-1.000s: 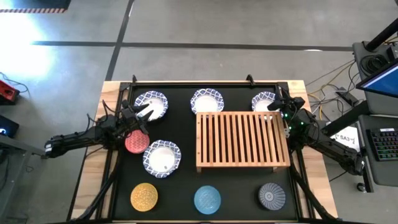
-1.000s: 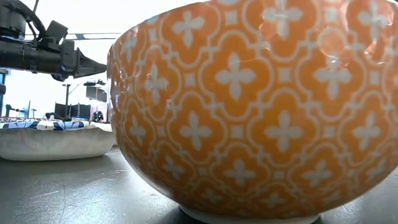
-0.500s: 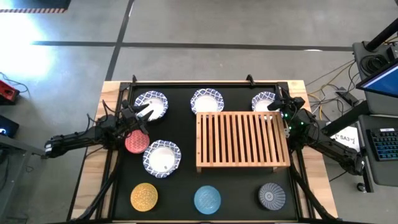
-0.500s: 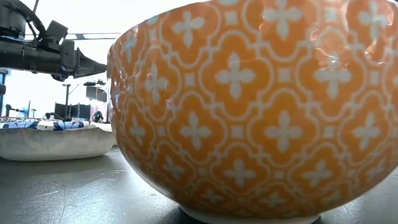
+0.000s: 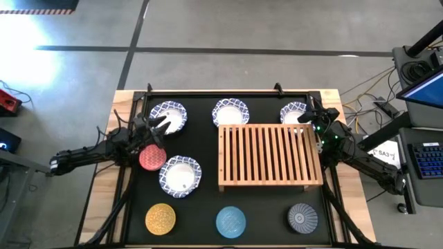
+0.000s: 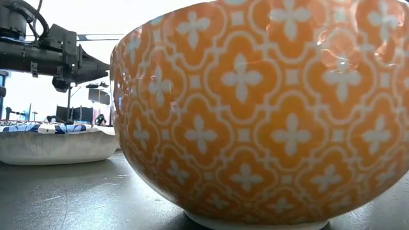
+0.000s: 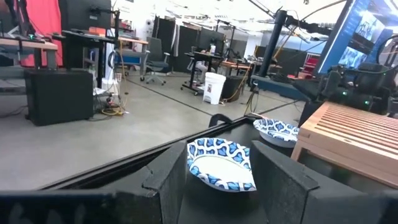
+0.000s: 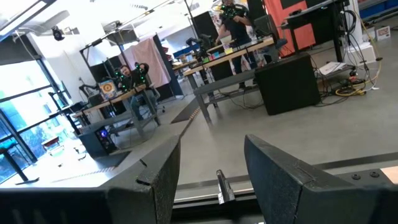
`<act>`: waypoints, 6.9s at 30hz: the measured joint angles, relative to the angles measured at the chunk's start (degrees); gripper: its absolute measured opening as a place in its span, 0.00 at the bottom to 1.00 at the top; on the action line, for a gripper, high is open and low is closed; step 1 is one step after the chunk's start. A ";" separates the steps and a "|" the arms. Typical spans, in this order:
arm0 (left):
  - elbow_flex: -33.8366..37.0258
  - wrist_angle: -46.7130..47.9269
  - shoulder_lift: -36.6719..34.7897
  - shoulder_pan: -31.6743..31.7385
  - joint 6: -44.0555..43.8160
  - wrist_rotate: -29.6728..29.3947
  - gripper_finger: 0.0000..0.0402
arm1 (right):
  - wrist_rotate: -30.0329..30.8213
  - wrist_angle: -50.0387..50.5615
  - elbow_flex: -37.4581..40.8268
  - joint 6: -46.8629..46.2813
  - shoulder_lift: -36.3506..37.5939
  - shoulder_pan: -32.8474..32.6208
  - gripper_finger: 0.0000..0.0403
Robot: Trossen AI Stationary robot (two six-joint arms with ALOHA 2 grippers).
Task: Place and stack bowls onto a shelf
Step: Put the top left big white and blue bowl on the shelf
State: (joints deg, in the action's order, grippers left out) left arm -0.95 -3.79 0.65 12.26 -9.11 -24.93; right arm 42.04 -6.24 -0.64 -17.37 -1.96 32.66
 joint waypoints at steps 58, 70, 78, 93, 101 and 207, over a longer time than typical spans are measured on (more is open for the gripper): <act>-19.14 21.32 18.44 -0.08 -15.98 0.59 0.39 | 0.00 0.00 0.00 0.02 0.00 0.00 0.42; -33.26 38.99 38.34 -0.06 -25.38 0.63 0.39 | 0.00 0.00 0.00 0.02 -0.01 -0.01 0.42; -38.20 49.55 48.85 -0.03 -33.36 1.00 0.40 | 0.00 0.00 0.01 0.02 -0.01 0.00 0.42; -38.34 50.88 62.91 0.51 -34.55 2.35 0.53 | 0.00 0.00 0.00 0.00 0.00 -0.02 0.42; -38.36 47.70 69.31 3.26 -30.59 1.68 0.57 | 0.00 0.00 0.00 0.01 -0.01 -0.01 0.42; -68.78 25.68 83.64 1.91 8.43 9.51 0.00 | 4.50 1.59 0.01 -6.00 -0.02 0.00 0.42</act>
State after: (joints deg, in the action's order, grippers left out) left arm -69.73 21.89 84.29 14.17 -0.67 -15.42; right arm 46.54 -4.65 -0.64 -23.37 -1.98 32.66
